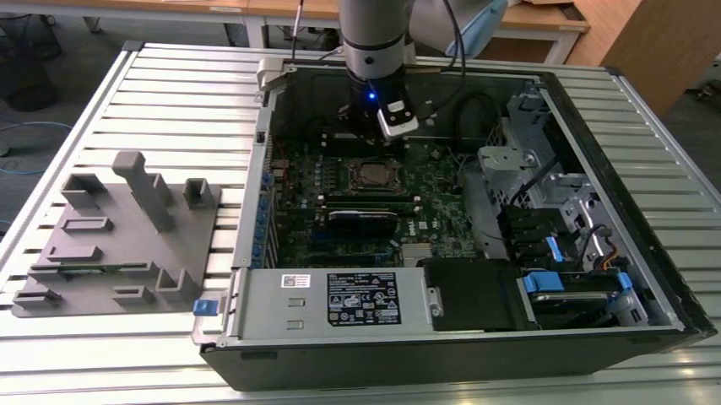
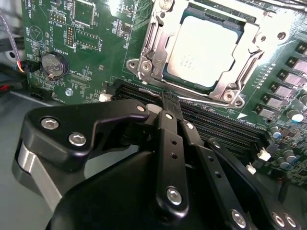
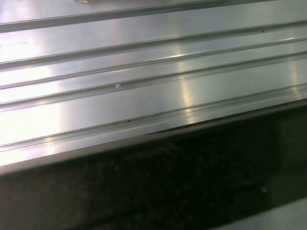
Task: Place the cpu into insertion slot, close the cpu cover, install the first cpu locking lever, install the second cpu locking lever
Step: 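Install the first cpu locking lever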
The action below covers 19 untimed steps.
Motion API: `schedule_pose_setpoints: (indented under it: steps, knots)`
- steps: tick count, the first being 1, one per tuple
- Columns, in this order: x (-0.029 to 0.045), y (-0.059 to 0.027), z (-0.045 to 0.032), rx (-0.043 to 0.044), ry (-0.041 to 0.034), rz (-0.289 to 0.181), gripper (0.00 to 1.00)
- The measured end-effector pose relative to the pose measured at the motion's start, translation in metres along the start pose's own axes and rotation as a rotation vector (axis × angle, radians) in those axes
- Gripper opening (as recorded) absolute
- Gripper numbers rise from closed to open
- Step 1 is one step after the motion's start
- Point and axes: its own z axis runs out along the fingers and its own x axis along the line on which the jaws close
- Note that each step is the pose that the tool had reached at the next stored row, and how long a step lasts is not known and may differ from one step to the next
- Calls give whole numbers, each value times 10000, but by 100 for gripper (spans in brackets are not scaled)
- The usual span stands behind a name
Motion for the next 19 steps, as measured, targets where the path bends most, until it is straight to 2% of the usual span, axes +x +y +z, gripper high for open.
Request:
schedule_pose_setpoints:
  steps: [8, 12, 19]
  knots:
    - [5, -6, 29, 12, -14, 136, 11]
    - [8, -8, 51, -41, -4, 166, 11]
    - [9, -10, 62, -51, -3, 190, 11]
